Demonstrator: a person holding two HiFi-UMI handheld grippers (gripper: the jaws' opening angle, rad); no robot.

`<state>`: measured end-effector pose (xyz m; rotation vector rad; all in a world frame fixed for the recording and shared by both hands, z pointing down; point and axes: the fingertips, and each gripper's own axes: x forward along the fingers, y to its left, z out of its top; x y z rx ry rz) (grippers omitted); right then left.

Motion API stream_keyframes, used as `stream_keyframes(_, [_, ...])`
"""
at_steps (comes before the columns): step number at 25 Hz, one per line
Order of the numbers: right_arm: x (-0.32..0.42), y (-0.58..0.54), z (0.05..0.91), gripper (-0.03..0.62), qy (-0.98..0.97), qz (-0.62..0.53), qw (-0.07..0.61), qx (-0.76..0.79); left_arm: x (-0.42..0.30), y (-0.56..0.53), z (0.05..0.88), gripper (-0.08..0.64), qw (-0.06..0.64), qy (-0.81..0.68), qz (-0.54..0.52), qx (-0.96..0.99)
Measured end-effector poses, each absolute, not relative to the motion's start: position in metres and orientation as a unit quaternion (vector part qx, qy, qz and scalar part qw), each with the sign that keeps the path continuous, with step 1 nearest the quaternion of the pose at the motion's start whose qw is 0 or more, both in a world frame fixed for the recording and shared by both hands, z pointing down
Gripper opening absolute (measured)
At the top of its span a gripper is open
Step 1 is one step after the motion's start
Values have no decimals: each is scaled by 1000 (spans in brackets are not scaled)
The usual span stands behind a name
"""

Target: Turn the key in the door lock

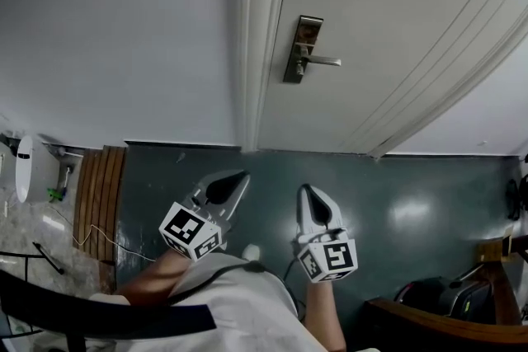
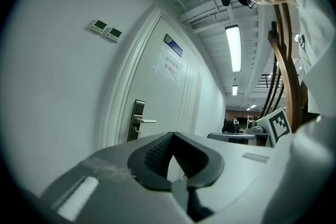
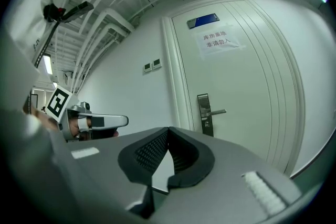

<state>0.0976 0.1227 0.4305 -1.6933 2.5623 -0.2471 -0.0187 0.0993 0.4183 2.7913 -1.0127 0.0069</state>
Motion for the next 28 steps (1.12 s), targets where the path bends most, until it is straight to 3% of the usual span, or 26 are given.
stream_keyframes(15, [112,126,444,8,840,-98,36,-532,-6,111,429,3,90,-363,11,927])
stream_keyframes(28, [114,75,449,8,829,-96,28,-550,-4,53,433,3,94,-347,7,933])
